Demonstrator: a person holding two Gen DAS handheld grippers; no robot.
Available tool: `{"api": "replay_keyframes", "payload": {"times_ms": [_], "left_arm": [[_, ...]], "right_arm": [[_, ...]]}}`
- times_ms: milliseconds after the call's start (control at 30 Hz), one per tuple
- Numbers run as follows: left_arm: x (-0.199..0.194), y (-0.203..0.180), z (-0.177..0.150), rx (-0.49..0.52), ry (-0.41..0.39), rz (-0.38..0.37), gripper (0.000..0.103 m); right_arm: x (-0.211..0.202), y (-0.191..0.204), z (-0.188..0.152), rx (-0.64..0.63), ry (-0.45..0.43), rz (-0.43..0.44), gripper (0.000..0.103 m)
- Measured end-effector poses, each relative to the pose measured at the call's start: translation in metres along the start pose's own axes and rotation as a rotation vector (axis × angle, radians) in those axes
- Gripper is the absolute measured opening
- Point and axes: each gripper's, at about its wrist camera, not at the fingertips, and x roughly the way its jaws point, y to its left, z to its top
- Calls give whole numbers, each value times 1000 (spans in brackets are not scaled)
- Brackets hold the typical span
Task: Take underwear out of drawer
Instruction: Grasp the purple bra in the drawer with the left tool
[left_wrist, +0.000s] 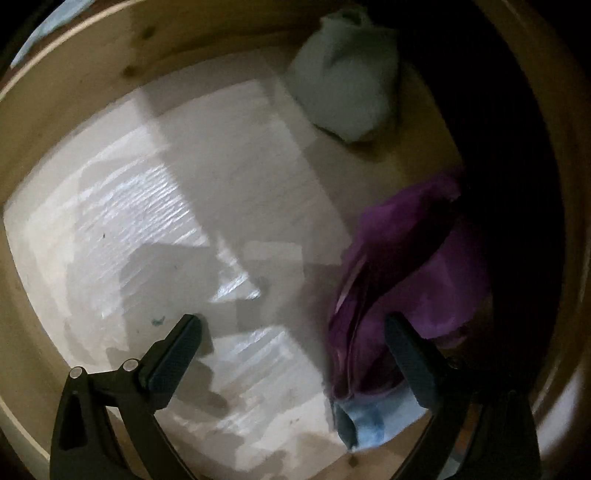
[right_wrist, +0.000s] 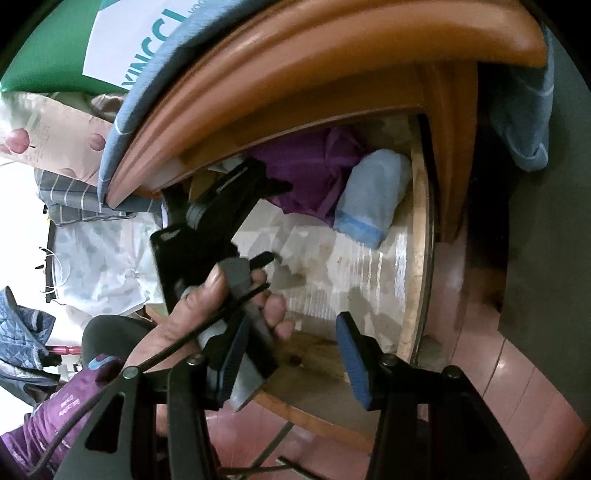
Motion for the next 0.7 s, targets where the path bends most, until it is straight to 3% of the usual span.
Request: {"api": "replay_keyframes", "payload": {"times_ms": [133, 233, 333, 433, 500, 567, 600, 633, 700], "left_arm": [[1, -6, -6, -2, -55, 31, 99], [-1, -13, -12, 63, -77, 62, 98], [3, -15, -10, 55, -97, 53, 99], [-2, -13, -10, 76, -122, 46, 93], [-3, -16, -13, 97, -138, 2, 71], [-1, -14, -14, 93, -121, -57, 35], [4, -12, -15, 78, -85, -97, 23], [7, -10, -15, 68, -59, -99, 14], [7, -9, -16, 79, -39, -93, 10]], "right_arm": [[6, 5, 0, -20, 22, 14, 50], [9, 5, 0, -24, 32, 21, 50], [8, 3, 0, -16, 29, 30, 50], [9, 3, 1, -10, 33, 36, 50], [11, 4, 1, -14, 38, 38, 50], [11, 4, 2, -11, 39, 37, 50], [11, 4, 2, -7, 39, 40, 50], [11, 3, 2, -2, 37, 45, 50], [10, 1, 2, 4, 33, 44, 50]]}}
